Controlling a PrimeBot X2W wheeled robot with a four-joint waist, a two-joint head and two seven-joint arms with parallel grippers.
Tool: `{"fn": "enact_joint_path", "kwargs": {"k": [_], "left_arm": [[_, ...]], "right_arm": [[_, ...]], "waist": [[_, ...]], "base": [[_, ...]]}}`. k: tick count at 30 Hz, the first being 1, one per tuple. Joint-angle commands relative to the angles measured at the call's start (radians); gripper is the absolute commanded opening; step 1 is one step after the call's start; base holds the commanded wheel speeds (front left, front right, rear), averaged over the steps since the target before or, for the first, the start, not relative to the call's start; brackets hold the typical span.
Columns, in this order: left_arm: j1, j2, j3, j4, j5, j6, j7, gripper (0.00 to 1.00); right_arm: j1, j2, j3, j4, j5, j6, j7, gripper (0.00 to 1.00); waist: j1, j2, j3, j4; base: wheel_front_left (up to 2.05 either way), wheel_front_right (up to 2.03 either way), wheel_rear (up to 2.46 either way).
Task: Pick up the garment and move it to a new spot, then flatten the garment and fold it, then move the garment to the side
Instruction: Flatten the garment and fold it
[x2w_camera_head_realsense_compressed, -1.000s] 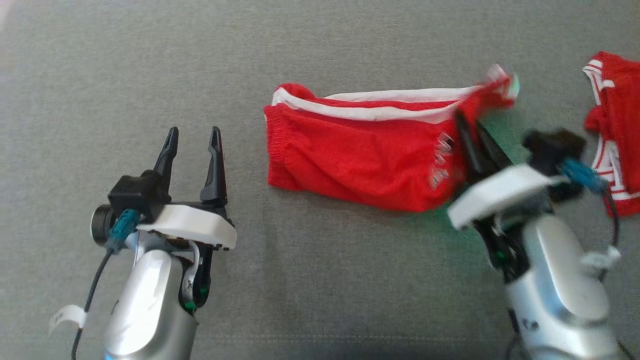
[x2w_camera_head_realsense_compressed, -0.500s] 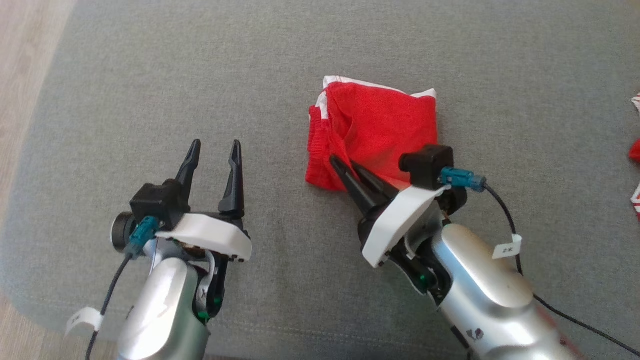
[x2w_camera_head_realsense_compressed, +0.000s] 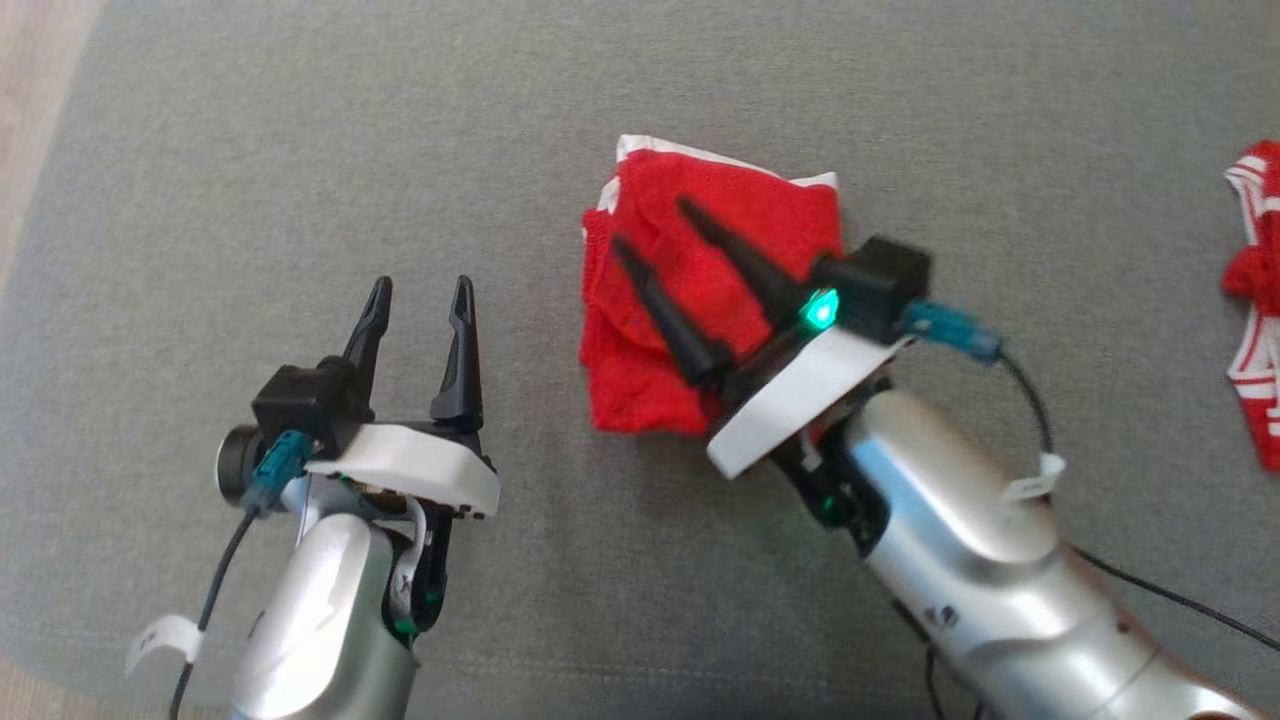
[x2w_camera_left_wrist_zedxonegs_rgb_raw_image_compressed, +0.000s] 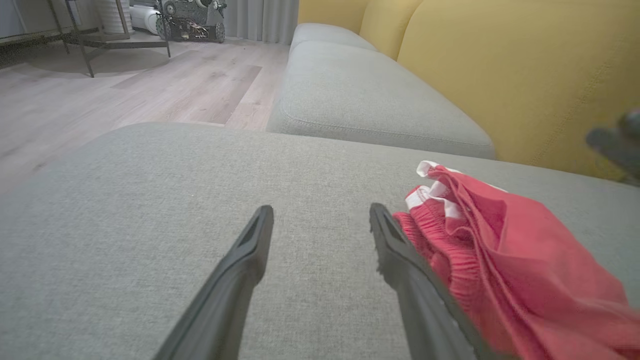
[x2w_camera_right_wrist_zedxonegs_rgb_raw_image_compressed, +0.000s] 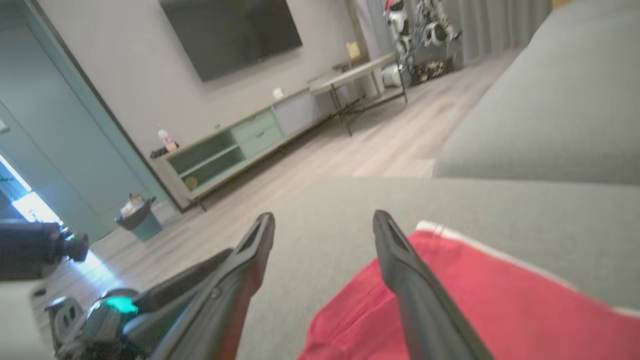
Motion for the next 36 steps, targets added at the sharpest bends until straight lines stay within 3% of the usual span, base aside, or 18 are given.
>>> {"fn": "enact_joint_path", "kwargs": {"k": [1,7,16,25,36], "left_arm": [[-0.011,0.010,0.036,-0.038,0.006,0.004,-0.005,1.00],[-0.002,0.015,0.054,-0.045,0.015,0.002,-0.005,1.00],[0.016,0.031,0.067,-0.053,0.029,-0.002,-0.005,1.00],[0.021,0.042,0.068,-0.058,0.034,-0.001,-0.005,1.00],[0.016,0.041,0.059,-0.060,0.034,0.003,-0.005,1.00]], "right_arm": [[-0.018,0.021,-0.025,-0.041,-0.023,-0.001,-0.025,1.00],[0.069,-0.016,-0.258,-0.111,-0.139,-0.001,-0.064,1.00],[0.307,-0.056,-0.544,-0.248,-0.293,-0.001,-0.003,1.00],[0.407,-0.028,-0.610,-0.362,-0.353,-0.001,0.055,1.00],[0.427,-0.015,-0.633,-0.393,-0.377,-0.001,0.083,1.00]], "waist": [[0.0000,-0.0001,-0.004,-0.012],[0.0000,-0.0001,-0.017,-0.043],[0.0000,-0.0001,-0.035,-0.072],[0.0000,-0.0001,-0.032,-0.085],[0.0000,-0.0001,-0.029,-0.084]], "base": [[0.00,0.00,0.00],[0.00,0.00,0.00],[0.00,0.00,0.00],[0.00,0.00,0.00],[0.00,0.00,0.00]]}}
